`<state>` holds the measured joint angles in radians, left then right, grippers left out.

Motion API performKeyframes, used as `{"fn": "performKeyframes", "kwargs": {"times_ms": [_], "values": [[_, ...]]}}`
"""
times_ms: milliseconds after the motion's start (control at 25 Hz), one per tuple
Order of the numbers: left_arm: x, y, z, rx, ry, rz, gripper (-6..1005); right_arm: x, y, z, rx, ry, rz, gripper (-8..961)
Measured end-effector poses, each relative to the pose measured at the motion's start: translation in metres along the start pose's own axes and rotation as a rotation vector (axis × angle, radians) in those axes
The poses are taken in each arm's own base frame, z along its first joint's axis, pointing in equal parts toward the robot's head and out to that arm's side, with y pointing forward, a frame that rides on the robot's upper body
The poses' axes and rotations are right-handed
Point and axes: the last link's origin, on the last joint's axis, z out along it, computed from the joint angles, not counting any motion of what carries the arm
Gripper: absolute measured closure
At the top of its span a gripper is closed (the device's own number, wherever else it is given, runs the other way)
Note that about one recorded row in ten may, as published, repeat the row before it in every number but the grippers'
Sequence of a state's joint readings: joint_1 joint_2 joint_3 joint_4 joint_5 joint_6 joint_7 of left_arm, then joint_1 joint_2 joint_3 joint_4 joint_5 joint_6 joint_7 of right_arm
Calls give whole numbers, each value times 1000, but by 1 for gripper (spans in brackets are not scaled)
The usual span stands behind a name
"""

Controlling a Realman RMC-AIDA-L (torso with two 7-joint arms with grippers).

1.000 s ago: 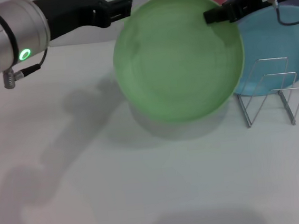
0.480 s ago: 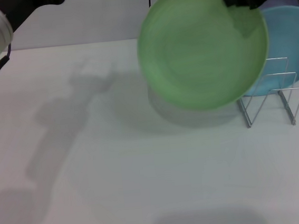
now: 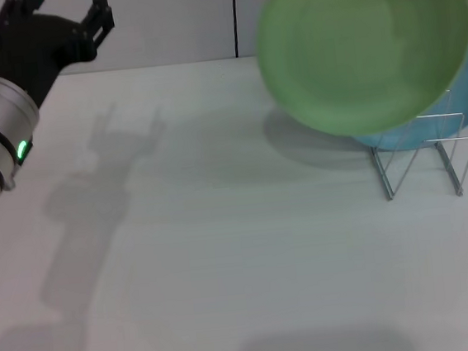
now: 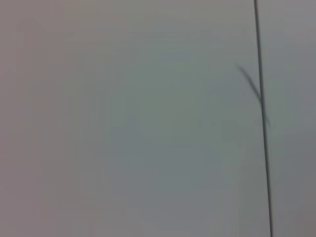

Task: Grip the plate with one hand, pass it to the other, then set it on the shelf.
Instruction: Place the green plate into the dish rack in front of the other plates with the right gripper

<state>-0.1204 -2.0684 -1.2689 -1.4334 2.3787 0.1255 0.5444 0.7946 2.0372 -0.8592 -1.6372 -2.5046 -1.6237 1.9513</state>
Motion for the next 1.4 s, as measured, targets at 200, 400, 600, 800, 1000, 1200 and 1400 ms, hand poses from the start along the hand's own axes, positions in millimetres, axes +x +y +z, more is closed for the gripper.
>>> {"fn": "performKeyframes", "kwargs": {"times_ms": [200,400,600,800,1000,1200,1400], "values": [[-17,4,-3,17,1,-13,206,0,7,-16,41,12,-166,889],[-28,7,-6,37,21,-6,206,-1,11,-27,71,14,-262,889],[-33,7,-5,40,18,-17,206,3,16,-28,63,14,-305,889],[-33,7,-4,40,22,-16,206,5,19,-27,47,21,-313,889],[-30,8,-2,35,31,-14,206,11,21,-28,42,31,-329,888],[-27,12,2,20,38,-11,206,15,20,-30,48,37,-351,886],[-27,16,5,6,37,-13,206,17,21,-32,48,43,-366,884]]}}
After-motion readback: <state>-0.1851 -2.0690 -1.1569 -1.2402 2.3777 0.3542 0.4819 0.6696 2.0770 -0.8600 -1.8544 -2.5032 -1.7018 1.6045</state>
